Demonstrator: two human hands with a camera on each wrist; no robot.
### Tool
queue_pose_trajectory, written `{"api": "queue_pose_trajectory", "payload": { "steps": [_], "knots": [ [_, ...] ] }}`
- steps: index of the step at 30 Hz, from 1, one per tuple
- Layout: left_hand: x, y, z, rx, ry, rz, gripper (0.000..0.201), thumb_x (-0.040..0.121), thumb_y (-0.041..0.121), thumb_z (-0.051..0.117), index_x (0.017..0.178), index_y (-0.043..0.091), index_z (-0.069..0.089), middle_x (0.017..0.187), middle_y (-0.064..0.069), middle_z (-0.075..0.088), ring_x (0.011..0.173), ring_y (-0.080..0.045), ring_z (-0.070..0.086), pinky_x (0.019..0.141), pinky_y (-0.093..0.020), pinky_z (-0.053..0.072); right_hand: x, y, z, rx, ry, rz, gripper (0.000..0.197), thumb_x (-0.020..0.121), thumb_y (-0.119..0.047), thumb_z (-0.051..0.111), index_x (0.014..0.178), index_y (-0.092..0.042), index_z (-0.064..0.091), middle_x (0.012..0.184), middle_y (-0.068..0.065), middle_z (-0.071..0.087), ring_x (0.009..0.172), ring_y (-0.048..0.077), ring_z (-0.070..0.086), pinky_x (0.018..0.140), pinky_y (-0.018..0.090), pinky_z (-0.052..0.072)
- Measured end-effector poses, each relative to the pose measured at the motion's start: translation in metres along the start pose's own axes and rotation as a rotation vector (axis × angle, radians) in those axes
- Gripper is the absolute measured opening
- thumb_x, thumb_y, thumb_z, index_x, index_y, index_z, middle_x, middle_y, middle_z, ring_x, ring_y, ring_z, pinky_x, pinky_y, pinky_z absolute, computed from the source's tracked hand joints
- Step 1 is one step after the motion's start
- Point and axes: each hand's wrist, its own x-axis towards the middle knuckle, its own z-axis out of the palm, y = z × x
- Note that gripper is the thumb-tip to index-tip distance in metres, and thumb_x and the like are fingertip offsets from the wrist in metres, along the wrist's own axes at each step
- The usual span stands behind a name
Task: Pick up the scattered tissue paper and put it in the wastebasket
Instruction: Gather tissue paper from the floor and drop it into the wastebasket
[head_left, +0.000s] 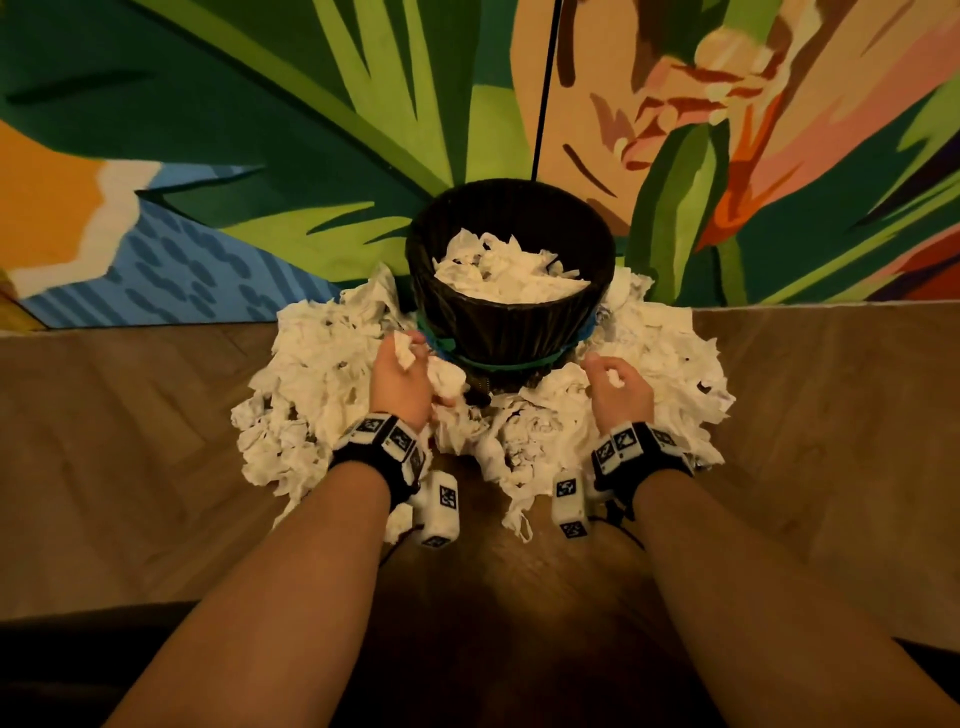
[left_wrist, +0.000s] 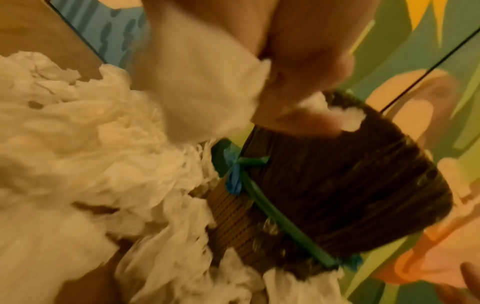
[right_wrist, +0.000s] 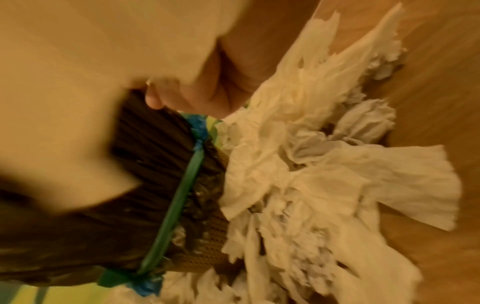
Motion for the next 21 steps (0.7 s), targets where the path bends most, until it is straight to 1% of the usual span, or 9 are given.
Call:
{"api": "queue_pose_trajectory", "payload": {
  "steps": [2,3,5,7,9,12,14,17,21],
  "knots": [
    [0.01,0.016,-0.006,0.028,0.103,0.098,0.012,0.1,0.035,0.05,0.103,0.025,0.055,0.09,-0.004,0.063,0.059,-0.03,0.061,0.046,-0.033,0.05,-0.001,-0.015,0.0,0.053,-0.058,-0.051,0.013,0.077,-0.034,0.081,0.078,-0.029,0.068,0.092,-0.018,0.067,0.086,-0.006,0.057,0.073,0.016,0.046],
    [0.015,0.023,-0.008,0.041,0.152,0.164,0.018,0.096,0.038,0.058,0.105,0.022,0.057,0.092,-0.005,0.063,0.074,-0.032,0.064,0.062,-0.039,0.056,-0.002,-0.022,0.0,0.075,-0.091,-0.102,0.018,0.076,-0.019,0.081,0.081,-0.029,0.067,0.095,-0.021,0.064,0.088,-0.013,0.054,0.071,0.009,0.044],
    [0.024,0.038,-0.013,0.05,0.192,0.276,0.034,0.085,0.036,0.071,0.111,0.019,0.057,0.102,-0.001,0.064,0.094,-0.01,0.063,0.084,-0.029,0.054,-0.004,-0.038,-0.002,0.082,-0.085,-0.248,0.034,0.079,0.004,0.071,0.087,-0.028,0.063,0.1,-0.013,0.063,0.088,-0.017,0.055,0.074,0.001,0.041],
    [0.03,0.055,-0.012,-0.03,0.149,0.359,0.029,0.082,0.02,0.072,0.104,0.025,0.054,0.088,0.005,0.061,0.069,0.002,0.059,0.066,-0.021,0.05,-0.003,-0.058,-0.005,0.166,0.036,-0.34,0.036,0.086,0.009,0.06,0.089,-0.027,0.061,0.105,-0.001,0.065,0.094,-0.006,0.059,0.083,0.006,0.044],
    [0.037,0.074,-0.006,-0.226,0.12,0.337,0.02,0.089,0.011,0.061,0.1,0.025,0.051,0.084,0.0,0.06,0.062,-0.009,0.062,0.06,-0.028,0.051,0.005,-0.08,-0.006,0.332,0.117,-0.34,0.037,0.09,0.012,0.05,0.093,-0.022,0.062,0.106,0.005,0.063,0.091,0.005,0.063,0.077,0.016,0.052],
    [0.042,0.097,0.011,-0.465,0.065,0.23,0.003,0.101,0.025,0.046,0.101,0.022,0.048,0.094,-0.007,0.066,0.057,-0.026,0.066,0.05,-0.033,0.054,0.014,-0.106,-0.004,0.462,0.148,-0.263,0.032,0.099,-0.002,0.044,0.092,-0.028,0.062,0.086,0.006,0.062,0.057,0.017,0.06,0.047,0.028,0.049],
    [0.047,0.103,0.025,-0.343,0.106,0.247,0.012,0.101,0.033,0.041,0.098,0.024,0.049,0.081,-0.004,0.064,0.043,-0.02,0.054,0.042,-0.027,0.042,0.017,-0.119,0.001,0.34,0.196,-0.314,0.024,0.101,-0.015,0.044,0.092,-0.027,0.062,0.081,0.003,0.062,0.058,0.017,0.057,0.053,0.03,0.046],
    [0.05,0.107,0.043,-0.256,0.122,0.351,0.011,0.1,0.032,0.04,0.095,0.026,0.048,0.078,-0.004,0.05,0.062,-0.02,0.045,0.06,-0.037,0.039,0.019,-0.13,0.014,0.238,0.078,-0.413,0.024,0.098,-0.016,0.036,0.095,-0.02,0.059,0.101,-0.003,0.06,0.095,0.009,0.055,0.082,0.022,0.04],
    [0.055,0.117,0.058,-0.355,0.097,0.275,0.015,0.096,0.03,0.038,0.099,0.025,0.052,0.085,-0.003,0.049,0.067,-0.018,0.048,0.067,-0.033,0.04,0.029,-0.124,0.029,-0.039,-0.104,-0.435,0.037,0.102,-0.012,0.028,0.124,-0.021,0.056,0.13,0.009,0.045,0.102,0.009,0.042,0.08,0.015,0.027]
  ]
}}
